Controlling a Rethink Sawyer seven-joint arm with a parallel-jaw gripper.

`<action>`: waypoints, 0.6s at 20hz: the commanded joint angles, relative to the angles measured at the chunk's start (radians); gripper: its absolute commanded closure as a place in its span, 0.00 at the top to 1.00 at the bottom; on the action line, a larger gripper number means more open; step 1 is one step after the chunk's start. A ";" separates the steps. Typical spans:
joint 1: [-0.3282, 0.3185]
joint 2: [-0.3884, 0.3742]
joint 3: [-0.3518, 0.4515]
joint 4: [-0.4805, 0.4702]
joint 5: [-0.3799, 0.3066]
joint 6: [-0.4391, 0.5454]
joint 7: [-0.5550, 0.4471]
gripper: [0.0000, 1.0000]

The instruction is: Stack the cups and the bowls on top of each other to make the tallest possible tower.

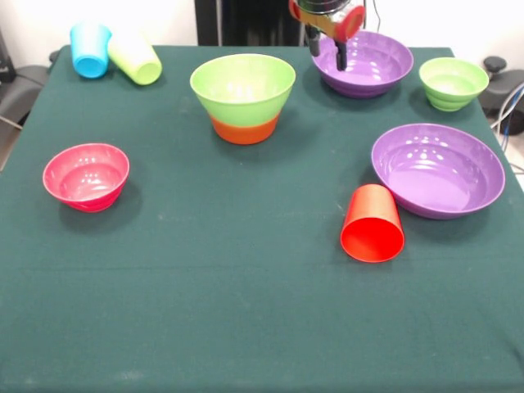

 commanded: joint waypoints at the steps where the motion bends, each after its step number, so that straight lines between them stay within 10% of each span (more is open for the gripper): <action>1: 0.015 0.037 0.076 -0.053 0.001 -0.099 0.110 1.00; 12: -0.003 -0.003 0.097 -0.020 0.009 -0.071 0.108 1.00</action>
